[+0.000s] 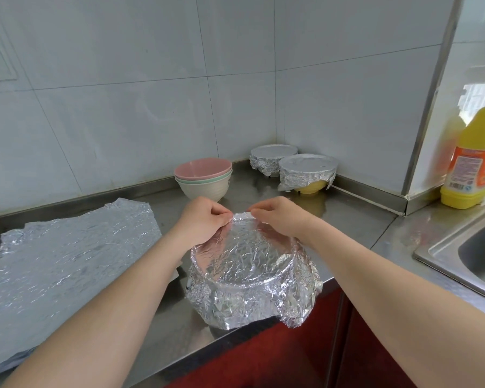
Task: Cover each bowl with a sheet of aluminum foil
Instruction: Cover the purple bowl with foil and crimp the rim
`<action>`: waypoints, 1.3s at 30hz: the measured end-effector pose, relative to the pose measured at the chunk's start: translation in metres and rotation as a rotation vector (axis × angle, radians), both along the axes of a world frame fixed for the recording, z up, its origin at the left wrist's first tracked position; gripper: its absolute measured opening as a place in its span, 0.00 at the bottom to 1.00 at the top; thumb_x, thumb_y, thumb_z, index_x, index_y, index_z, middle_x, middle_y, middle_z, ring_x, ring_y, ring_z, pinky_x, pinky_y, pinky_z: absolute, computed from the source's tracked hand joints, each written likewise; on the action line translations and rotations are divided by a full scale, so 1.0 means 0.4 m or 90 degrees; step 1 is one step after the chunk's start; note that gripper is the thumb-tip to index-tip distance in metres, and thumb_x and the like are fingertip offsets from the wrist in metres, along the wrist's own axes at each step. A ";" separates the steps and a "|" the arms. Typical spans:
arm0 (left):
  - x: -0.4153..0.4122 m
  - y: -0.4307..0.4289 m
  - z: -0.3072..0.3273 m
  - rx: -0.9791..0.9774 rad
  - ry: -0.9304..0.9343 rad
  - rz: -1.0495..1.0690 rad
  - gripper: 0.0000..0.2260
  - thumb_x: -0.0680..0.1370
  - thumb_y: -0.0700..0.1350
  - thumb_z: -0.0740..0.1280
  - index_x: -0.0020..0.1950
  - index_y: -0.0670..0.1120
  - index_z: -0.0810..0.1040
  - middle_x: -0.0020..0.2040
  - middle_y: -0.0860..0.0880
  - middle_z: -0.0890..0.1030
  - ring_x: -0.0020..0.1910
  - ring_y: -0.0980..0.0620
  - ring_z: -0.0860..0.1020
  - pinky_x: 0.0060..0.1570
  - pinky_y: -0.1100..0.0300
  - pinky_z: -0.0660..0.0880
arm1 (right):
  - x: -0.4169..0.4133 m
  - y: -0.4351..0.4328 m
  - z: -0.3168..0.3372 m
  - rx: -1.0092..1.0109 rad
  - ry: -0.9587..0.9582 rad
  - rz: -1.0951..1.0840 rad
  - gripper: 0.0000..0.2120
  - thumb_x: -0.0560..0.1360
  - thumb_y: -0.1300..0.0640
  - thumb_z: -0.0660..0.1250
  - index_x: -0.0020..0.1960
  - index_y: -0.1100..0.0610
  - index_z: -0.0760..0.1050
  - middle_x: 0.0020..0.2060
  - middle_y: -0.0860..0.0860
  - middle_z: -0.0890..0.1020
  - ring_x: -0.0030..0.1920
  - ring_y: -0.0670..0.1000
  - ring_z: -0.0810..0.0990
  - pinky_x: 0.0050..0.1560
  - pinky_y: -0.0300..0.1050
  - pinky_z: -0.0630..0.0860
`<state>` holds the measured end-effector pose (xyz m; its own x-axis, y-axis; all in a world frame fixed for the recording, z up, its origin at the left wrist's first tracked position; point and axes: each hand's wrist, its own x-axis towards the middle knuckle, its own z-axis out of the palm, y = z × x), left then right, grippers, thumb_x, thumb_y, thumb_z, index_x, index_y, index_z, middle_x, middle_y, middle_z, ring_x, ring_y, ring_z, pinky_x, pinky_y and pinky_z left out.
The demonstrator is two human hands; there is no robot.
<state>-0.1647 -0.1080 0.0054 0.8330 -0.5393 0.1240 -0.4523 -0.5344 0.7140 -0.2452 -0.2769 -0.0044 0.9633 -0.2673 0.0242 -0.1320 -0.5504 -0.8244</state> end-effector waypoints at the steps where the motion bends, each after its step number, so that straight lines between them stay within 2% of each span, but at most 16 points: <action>1: -0.004 0.010 0.003 0.005 0.002 -0.001 0.13 0.78 0.40 0.65 0.37 0.37 0.81 0.30 0.41 0.81 0.25 0.46 0.74 0.23 0.61 0.69 | -0.014 -0.008 -0.001 0.037 0.007 0.008 0.14 0.80 0.49 0.63 0.61 0.53 0.79 0.52 0.46 0.81 0.49 0.45 0.79 0.57 0.43 0.74; 2: -0.007 0.019 0.004 0.012 0.004 0.001 0.14 0.78 0.39 0.64 0.35 0.37 0.80 0.29 0.43 0.80 0.24 0.48 0.74 0.25 0.60 0.71 | -0.028 -0.017 -0.005 0.066 0.014 0.016 0.14 0.80 0.47 0.62 0.61 0.52 0.78 0.54 0.45 0.80 0.54 0.46 0.78 0.65 0.48 0.70; 4: -0.006 0.030 0.018 0.018 0.012 0.015 0.13 0.78 0.41 0.65 0.35 0.40 0.82 0.31 0.45 0.82 0.27 0.53 0.76 0.32 0.60 0.73 | -0.044 -0.022 -0.010 0.084 0.032 0.032 0.12 0.80 0.46 0.62 0.49 0.51 0.80 0.45 0.46 0.82 0.49 0.47 0.78 0.68 0.49 0.65; 6: 0.000 0.024 0.026 0.027 0.037 0.038 0.12 0.78 0.46 0.67 0.40 0.42 0.84 0.34 0.46 0.83 0.32 0.53 0.75 0.36 0.61 0.70 | -0.038 -0.015 -0.009 0.079 0.026 0.016 0.18 0.80 0.46 0.61 0.46 0.59 0.81 0.39 0.52 0.84 0.41 0.47 0.79 0.63 0.46 0.65; 8: -0.001 0.011 0.028 0.056 0.042 0.043 0.15 0.79 0.50 0.66 0.44 0.39 0.83 0.30 0.47 0.76 0.28 0.53 0.70 0.33 0.62 0.67 | -0.029 -0.001 -0.003 0.068 0.018 0.012 0.22 0.81 0.47 0.60 0.42 0.64 0.80 0.31 0.53 0.81 0.31 0.45 0.77 0.58 0.45 0.67; 12: -0.013 0.004 0.025 0.096 0.007 0.036 0.18 0.81 0.46 0.63 0.39 0.34 0.80 0.23 0.49 0.75 0.17 0.55 0.69 0.22 0.67 0.67 | -0.025 0.005 0.003 0.057 0.016 0.033 0.21 0.82 0.51 0.60 0.33 0.60 0.74 0.25 0.52 0.75 0.22 0.46 0.71 0.41 0.42 0.71; 14: -0.018 0.008 0.025 0.093 0.003 0.028 0.18 0.81 0.44 0.63 0.36 0.35 0.79 0.21 0.49 0.74 0.16 0.55 0.69 0.20 0.67 0.67 | -0.025 0.009 0.005 0.076 -0.001 0.021 0.18 0.81 0.51 0.61 0.39 0.61 0.78 0.31 0.54 0.80 0.27 0.48 0.76 0.38 0.40 0.72; 16: -0.019 0.017 0.021 0.080 -0.003 0.034 0.19 0.81 0.43 0.62 0.32 0.38 0.76 0.20 0.49 0.74 0.16 0.54 0.69 0.20 0.67 0.67 | -0.033 0.001 0.000 0.069 -0.032 -0.003 0.16 0.81 0.48 0.60 0.57 0.57 0.81 0.50 0.55 0.84 0.46 0.50 0.83 0.48 0.40 0.74; 18: -0.013 0.034 0.013 0.075 -0.036 0.058 0.21 0.81 0.43 0.61 0.28 0.41 0.74 0.20 0.49 0.74 0.16 0.53 0.70 0.22 0.65 0.69 | -0.066 -0.017 -0.007 0.087 -0.067 0.004 0.21 0.80 0.43 0.60 0.69 0.51 0.73 0.63 0.46 0.78 0.61 0.46 0.77 0.63 0.43 0.69; 20: -0.001 0.056 0.005 0.078 -0.062 0.089 0.23 0.82 0.44 0.59 0.27 0.41 0.74 0.19 0.50 0.74 0.17 0.52 0.71 0.29 0.63 0.72 | -0.099 -0.036 -0.028 0.161 -0.068 0.036 0.24 0.78 0.39 0.60 0.71 0.45 0.69 0.67 0.41 0.74 0.66 0.43 0.72 0.71 0.49 0.65; 24: -0.002 0.070 -0.003 0.083 -0.104 0.151 0.14 0.79 0.41 0.60 0.35 0.48 0.78 0.30 0.52 0.81 0.26 0.57 0.76 0.43 0.57 0.76 | -0.139 -0.044 -0.098 0.322 -0.029 0.056 0.21 0.79 0.48 0.63 0.71 0.44 0.68 0.66 0.43 0.75 0.66 0.47 0.73 0.71 0.53 0.65; 26: -0.042 0.071 0.007 0.059 -0.151 0.150 0.10 0.79 0.43 0.61 0.51 0.52 0.81 0.49 0.55 0.83 0.46 0.58 0.80 0.50 0.63 0.70 | -0.146 -0.037 -0.117 0.409 -0.064 0.055 0.20 0.80 0.57 0.61 0.71 0.48 0.69 0.67 0.44 0.75 0.64 0.45 0.75 0.66 0.46 0.70; 28: -0.108 0.069 0.014 0.022 -0.171 0.062 0.10 0.79 0.47 0.62 0.56 0.55 0.82 0.54 0.57 0.82 0.54 0.57 0.78 0.54 0.64 0.70 | -0.156 -0.029 -0.118 0.447 -0.082 0.060 0.23 0.79 0.64 0.59 0.72 0.51 0.68 0.66 0.42 0.74 0.58 0.38 0.77 0.53 0.33 0.74; 31: -0.222 0.046 -0.015 0.117 -0.284 -0.081 0.15 0.78 0.58 0.56 0.52 0.53 0.79 0.50 0.54 0.83 0.50 0.54 0.79 0.51 0.55 0.75 | -0.163 -0.025 -0.129 0.444 -0.102 0.118 0.30 0.71 0.66 0.64 0.72 0.53 0.66 0.59 0.40 0.79 0.53 0.37 0.80 0.45 0.30 0.76; 35: -0.251 0.018 -0.069 0.189 -0.428 -0.095 0.22 0.77 0.62 0.49 0.52 0.52 0.77 0.51 0.56 0.81 0.48 0.55 0.78 0.43 0.52 0.76 | -0.172 -0.001 -0.111 0.464 -0.094 0.144 0.26 0.75 0.72 0.56 0.68 0.51 0.70 0.52 0.40 0.83 0.52 0.39 0.82 0.45 0.31 0.76; 39: -0.233 0.011 -0.094 0.128 -0.450 -0.107 0.21 0.77 0.60 0.51 0.48 0.51 0.79 0.46 0.55 0.83 0.44 0.54 0.79 0.39 0.52 0.76 | -0.178 0.048 -0.090 0.482 -0.154 0.146 0.25 0.70 0.69 0.56 0.62 0.55 0.77 0.57 0.57 0.82 0.55 0.52 0.81 0.56 0.45 0.76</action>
<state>-0.2581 -0.1034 -0.0321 0.4959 -0.7208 0.4843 -0.8536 -0.5069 0.1196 -0.3165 -0.2575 -0.0402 0.9872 -0.0923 0.1299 0.1445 0.1742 -0.9740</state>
